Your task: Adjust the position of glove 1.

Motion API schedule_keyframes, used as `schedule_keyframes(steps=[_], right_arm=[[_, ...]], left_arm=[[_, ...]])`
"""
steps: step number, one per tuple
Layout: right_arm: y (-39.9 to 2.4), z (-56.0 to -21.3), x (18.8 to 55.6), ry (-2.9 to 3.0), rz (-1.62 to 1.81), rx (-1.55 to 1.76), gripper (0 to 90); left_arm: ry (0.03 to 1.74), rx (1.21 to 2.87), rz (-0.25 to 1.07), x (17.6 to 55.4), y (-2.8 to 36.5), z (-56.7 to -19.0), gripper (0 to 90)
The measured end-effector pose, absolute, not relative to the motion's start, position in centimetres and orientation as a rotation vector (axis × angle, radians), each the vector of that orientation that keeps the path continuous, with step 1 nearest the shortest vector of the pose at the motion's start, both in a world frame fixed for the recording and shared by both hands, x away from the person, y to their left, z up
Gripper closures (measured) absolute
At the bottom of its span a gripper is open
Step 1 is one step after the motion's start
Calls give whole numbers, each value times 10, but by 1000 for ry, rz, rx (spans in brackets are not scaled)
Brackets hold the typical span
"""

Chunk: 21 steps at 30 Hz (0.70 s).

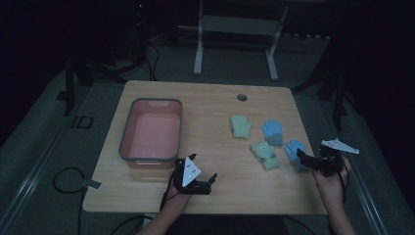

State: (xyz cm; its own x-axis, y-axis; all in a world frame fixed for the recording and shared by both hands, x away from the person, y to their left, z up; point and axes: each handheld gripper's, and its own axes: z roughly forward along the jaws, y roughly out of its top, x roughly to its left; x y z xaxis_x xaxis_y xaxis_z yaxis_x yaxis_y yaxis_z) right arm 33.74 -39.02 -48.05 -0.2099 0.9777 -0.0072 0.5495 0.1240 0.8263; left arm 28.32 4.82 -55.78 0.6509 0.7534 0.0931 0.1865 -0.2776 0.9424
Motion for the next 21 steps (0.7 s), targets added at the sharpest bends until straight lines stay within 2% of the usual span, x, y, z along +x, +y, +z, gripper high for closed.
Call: schedule_keyframes(steps=[21], right_arm=[[-342,-430,376,1928,1043,1282,223]], left_arm=[[743,1808,665,283,48,-558,15]])
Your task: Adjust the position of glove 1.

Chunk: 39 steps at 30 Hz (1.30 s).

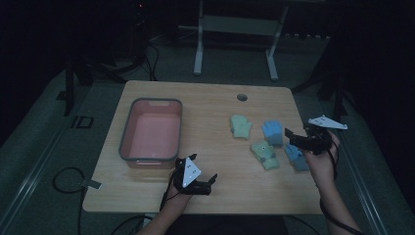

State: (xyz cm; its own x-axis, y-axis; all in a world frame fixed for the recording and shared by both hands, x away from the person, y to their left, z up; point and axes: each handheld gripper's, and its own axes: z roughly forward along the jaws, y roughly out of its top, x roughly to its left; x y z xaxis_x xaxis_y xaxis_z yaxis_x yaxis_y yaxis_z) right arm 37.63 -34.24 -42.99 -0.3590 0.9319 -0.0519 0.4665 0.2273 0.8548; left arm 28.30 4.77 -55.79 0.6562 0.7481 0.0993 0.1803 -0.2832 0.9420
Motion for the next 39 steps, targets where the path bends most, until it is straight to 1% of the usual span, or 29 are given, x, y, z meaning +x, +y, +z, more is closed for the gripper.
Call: schedule_keyframes(steps=[5,12,13,18,23,28,33,37,39], right_arm=[[-330,-429,387,1976,1032,1254,278],[-310,-434,402,2039,1030,1221,314],[-308,-434,403,2039,1032,1219,334],[-293,-435,414,2074,1045,1200,350],[-278,-440,426,2110,1059,1177,393],[-261,-448,440,2156,1061,1151,462],[-250,-458,452,2195,1048,1152,489],[-238,-474,469,2256,1038,1170,515],[-236,-477,471,2265,1030,1171,523]], left_arm=[[740,1807,668,283,47,-558,15],[738,1810,666,283,47,-558,15],[739,1808,665,283,47,-558,15],[735,1811,666,283,47,-558,15],[732,1812,664,283,47,-558,15],[727,1811,667,282,47,-558,15],[727,1809,664,282,47,-558,15],[727,1812,669,282,46,-558,15],[724,1814,673,282,46,-558,15]])
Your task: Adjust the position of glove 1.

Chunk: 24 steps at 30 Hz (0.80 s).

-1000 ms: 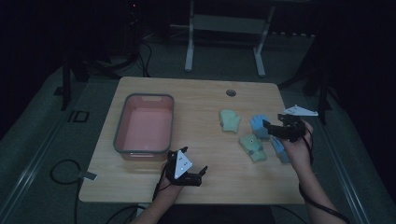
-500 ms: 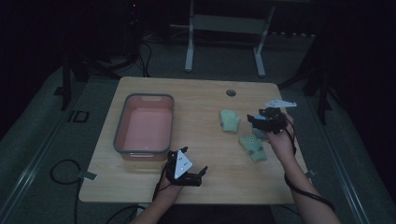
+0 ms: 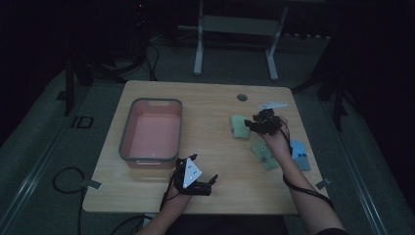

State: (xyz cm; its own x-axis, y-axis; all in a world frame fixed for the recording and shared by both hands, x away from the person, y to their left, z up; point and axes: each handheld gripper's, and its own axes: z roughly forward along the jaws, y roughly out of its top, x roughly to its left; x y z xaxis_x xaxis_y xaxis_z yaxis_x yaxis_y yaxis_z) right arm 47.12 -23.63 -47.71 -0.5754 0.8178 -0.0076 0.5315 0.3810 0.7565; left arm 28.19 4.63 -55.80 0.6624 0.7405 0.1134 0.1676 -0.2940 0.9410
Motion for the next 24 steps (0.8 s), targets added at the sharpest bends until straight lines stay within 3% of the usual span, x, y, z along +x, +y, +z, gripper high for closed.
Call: schedule_keyframes(steps=[1,24], right_arm=[[-235,-480,474,2278,1026,1173,555],[-214,-536,520,2416,843,1164,582]], left_arm=[[723,1812,673,282,46,-558,15],[723,1808,673,282,48,-558,15]])
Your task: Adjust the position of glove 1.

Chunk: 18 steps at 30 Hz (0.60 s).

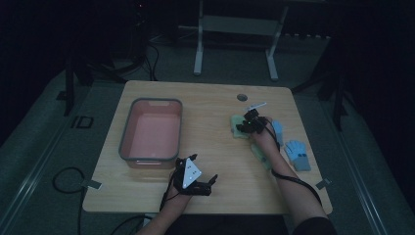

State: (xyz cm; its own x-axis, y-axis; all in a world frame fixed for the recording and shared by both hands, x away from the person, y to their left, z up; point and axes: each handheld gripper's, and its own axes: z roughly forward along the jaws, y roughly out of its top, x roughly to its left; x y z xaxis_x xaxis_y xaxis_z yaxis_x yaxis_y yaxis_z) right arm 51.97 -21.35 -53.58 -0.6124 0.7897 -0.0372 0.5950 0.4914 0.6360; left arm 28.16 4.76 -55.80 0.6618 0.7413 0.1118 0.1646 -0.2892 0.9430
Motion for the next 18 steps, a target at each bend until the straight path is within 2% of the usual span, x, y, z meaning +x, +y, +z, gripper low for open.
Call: schedule_keyframes(steps=[2,3,4,6,7,8,9,14,18], right_arm=[[-213,-536,519,2411,845,1164,590],[-213,-538,518,2401,864,1169,651],[-213,-538,518,2401,864,1169,651],[-213,-539,518,2398,878,1183,711],[-212,-538,518,2395,873,1195,795],[-212,-538,518,2395,873,1195,795],[-211,-536,517,2392,881,1232,839],[-207,-524,511,2397,912,1233,854],[-202,-496,494,2387,987,1204,855]], left_arm=[[723,1808,674,281,48,-558,15],[723,1807,674,281,48,-558,16],[723,1807,674,281,48,-558,16],[724,1806,673,281,48,-558,15],[726,1806,673,282,48,-558,15],[726,1807,673,282,48,-558,15],[726,1807,674,282,47,-558,15],[728,1806,670,282,48,-558,16],[728,1807,672,282,48,-558,15]])
